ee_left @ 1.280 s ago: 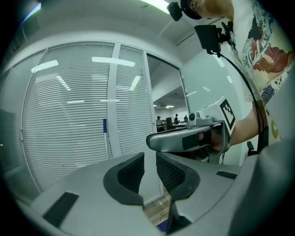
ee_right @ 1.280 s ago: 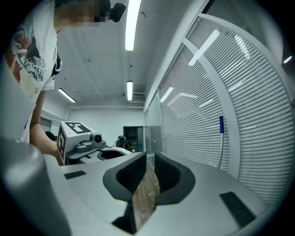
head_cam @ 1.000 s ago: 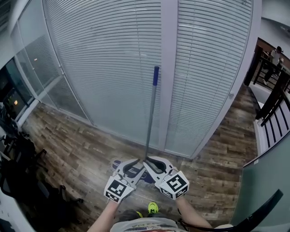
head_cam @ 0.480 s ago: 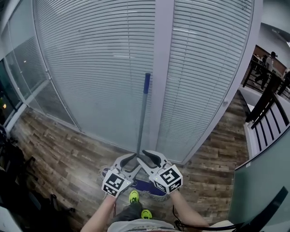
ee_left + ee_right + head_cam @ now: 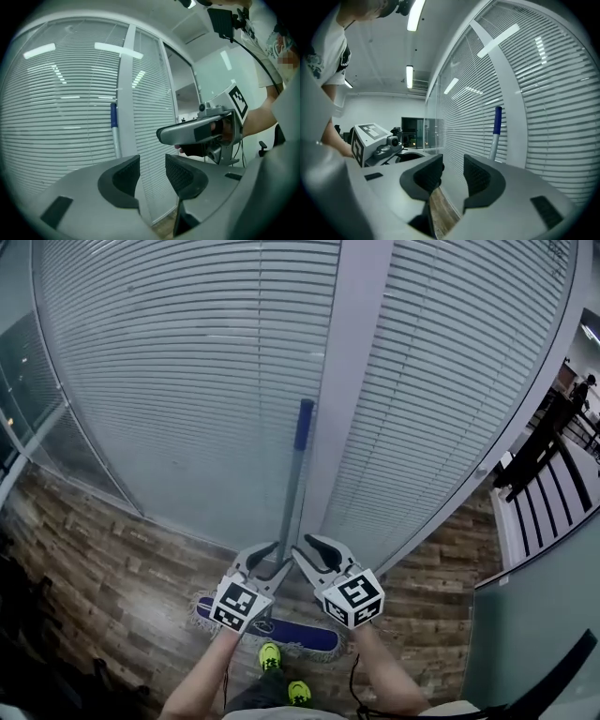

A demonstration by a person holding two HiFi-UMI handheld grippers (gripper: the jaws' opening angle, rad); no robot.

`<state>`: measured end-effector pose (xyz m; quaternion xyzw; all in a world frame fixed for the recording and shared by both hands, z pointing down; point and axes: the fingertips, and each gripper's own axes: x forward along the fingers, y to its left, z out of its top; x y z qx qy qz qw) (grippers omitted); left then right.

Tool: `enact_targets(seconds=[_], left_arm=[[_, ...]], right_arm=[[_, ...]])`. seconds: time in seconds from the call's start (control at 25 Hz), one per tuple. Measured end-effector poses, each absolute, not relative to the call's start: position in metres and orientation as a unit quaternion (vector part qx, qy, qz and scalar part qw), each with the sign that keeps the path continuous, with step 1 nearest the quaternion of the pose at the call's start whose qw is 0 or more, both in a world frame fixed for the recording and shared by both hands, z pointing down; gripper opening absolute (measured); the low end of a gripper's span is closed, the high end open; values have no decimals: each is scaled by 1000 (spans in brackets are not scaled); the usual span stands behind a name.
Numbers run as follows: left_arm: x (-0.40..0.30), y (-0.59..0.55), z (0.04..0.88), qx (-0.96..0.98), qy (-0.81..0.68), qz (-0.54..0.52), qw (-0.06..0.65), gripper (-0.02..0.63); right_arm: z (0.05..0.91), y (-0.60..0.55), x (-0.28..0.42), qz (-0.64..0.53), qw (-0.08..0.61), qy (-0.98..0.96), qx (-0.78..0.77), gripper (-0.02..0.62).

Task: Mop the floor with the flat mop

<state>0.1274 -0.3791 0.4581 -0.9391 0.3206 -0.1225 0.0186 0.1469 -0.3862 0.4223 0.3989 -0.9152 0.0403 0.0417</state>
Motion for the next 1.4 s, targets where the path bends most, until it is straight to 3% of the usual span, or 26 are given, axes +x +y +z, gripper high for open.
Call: enact_targets(seconds=[0.56,0.88,1.04,1.4], left_arm=[[148,-571,527,-945,300,-124,26,181],[163,-603,538,-955,274,-107,27,181],[166,-608,536,-962,255,-100,5,137],[146,-550,512,-956,279,-94,-11,121]], right_arm=[[474,-582,158,47,51,-881,469,150],[476,-632,162,59,46,-872,483,167],[459,-648,154,59,36,-880,471,178],[414,-601,126,13,57,-908,414,176]])
